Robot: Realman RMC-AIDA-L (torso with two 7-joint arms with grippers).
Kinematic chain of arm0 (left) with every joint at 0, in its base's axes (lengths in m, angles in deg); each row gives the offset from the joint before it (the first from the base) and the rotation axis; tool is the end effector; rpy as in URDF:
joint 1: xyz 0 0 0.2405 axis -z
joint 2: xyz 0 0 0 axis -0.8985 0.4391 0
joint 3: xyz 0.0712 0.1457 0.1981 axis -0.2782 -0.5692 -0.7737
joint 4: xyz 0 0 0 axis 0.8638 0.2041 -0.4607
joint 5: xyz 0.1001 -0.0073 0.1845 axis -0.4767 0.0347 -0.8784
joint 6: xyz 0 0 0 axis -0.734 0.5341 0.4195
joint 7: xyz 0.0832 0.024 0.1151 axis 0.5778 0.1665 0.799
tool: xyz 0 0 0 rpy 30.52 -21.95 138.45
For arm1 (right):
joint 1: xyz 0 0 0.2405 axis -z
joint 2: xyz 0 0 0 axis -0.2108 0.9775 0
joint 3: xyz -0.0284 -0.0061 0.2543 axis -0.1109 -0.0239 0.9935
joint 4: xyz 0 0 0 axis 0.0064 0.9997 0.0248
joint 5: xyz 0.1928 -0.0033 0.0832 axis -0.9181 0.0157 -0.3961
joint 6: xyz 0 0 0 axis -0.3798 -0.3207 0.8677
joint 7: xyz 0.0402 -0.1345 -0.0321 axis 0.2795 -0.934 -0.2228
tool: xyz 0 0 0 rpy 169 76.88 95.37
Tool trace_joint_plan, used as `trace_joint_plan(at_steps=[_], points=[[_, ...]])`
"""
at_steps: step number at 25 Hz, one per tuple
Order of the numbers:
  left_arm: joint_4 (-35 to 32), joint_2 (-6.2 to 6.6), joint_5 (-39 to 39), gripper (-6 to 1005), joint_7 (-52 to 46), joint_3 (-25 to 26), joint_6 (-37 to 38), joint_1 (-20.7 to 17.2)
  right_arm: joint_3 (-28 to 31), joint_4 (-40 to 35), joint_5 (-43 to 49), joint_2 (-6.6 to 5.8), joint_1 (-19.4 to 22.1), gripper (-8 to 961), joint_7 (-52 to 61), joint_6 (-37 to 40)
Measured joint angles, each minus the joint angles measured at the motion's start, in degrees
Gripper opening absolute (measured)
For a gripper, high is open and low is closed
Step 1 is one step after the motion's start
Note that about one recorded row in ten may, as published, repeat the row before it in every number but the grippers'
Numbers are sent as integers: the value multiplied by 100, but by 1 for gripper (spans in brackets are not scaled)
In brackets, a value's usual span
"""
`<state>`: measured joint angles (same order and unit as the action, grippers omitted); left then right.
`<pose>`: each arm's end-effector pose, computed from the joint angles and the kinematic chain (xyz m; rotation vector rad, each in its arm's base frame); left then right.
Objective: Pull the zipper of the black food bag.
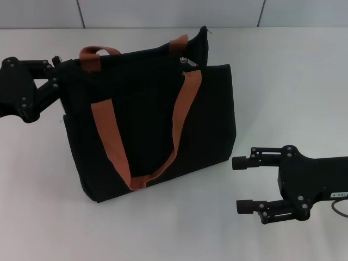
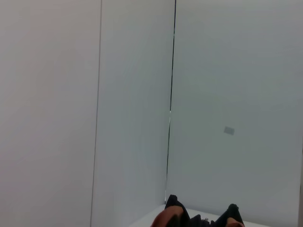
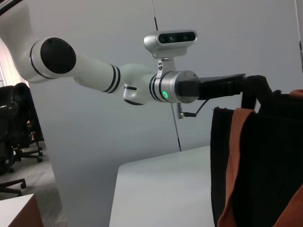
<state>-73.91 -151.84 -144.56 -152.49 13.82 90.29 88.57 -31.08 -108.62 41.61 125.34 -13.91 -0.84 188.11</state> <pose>-0.2777 0.3039 0.0783 -2.5393 -0.3216 -1.0128 0.2554 0.2640 -0.0064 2.9714 -0.2682 -0.9277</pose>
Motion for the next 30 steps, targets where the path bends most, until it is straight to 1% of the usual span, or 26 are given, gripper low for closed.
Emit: trace_joint_plan(at_steps=[1, 2, 4, 6, 8, 9, 10, 14, 15, 16, 17, 18, 22, 23, 24, 25, 26, 28, 29, 30], points=[[0, 0, 0, 49, 0, 0, 0, 0, 0, 0, 0, 0, 0, 766, 0, 0], [-3, 27, 0, 49, -114, 20, 53, -36, -1, 0, -2, 0, -7, 766, 2, 9], [-3, 36, 3, 148, -160, 36, 98, -60, 5, 1, -8, 0, -18, 765, 9, 46], [-8, 86, 8, 247, -243, 44, 206, -81, 17, -17, -11, 0, -30, 765, 21, 94], [-11, 155, 14, 304, -358, 51, 269, -91, 25, -34, -11, 0, -43, 766, 26, 124], [-11, 155, 14, 333, -358, 51, 269, -91, 25, -34, -11, 0, -43, 766, 26, 124], [-12, 184, 13, 362, -408, 53, 278, -98, 30, -35, -11, 0, -67, 766, 27, 135], [-148, 366, 2, 469, -748, 34, 376, -150, 32, -13, -11, 0, -100, 766, 30, 133], [-272, 448, -4, 490, -940, 11, 518, -186, 33, -12, -11, 0, -104, 766, 32, 127], [-320, 487, -7, 511, -1029, 7, 661, -197, 34, -12, -11, 2, -109, 766, 34, 119], [-320, 487, -7, 532, -1029, 7, 661, -197, 35, -10, -11, 5, -116, 766, 39, 98], [-368, 540, -21, 553, -1127, -15, 966, -202, 36, -8, -11, 7, -118, 766, 40, 91], [-375, 522, -37, 637, -1161, -181, 1151, -202, 37, -8, -11, 13, -137, 766, 42, 55], [-376, 477, -40, 658, -1151, -320, 1149, -196, 37, -7, -11, 14, -148, 766, 43, 29], [-376, 459, -39, 684, -1147, -380, 1149, -192, 39, -8, -11, 14, -152, 766, 43, 9], [-375, 403, -34, 710, -1129, -527, 1149, -180, 42, -4, -11, 15, -166, 766, 44, -33], [-360, 278, 14, 736, -998, -762, 1154, -158, 45, -3, -11, 15, -171, 766, 44, -49], [-359, 253, 21, 788, -969, -788, 1154, -157, 43, 0, -11, 16, -187, 766, 47, -88], [-386, 114, 123, 814, -825, -932, 1159, -163, 40, 1, -11, 17, -194, 766, 61, -119], [-415, 33, 239, 814, -752, -1035, 1162, -194, 40, 1, -11, 17, -194, 766, 61, -119]])
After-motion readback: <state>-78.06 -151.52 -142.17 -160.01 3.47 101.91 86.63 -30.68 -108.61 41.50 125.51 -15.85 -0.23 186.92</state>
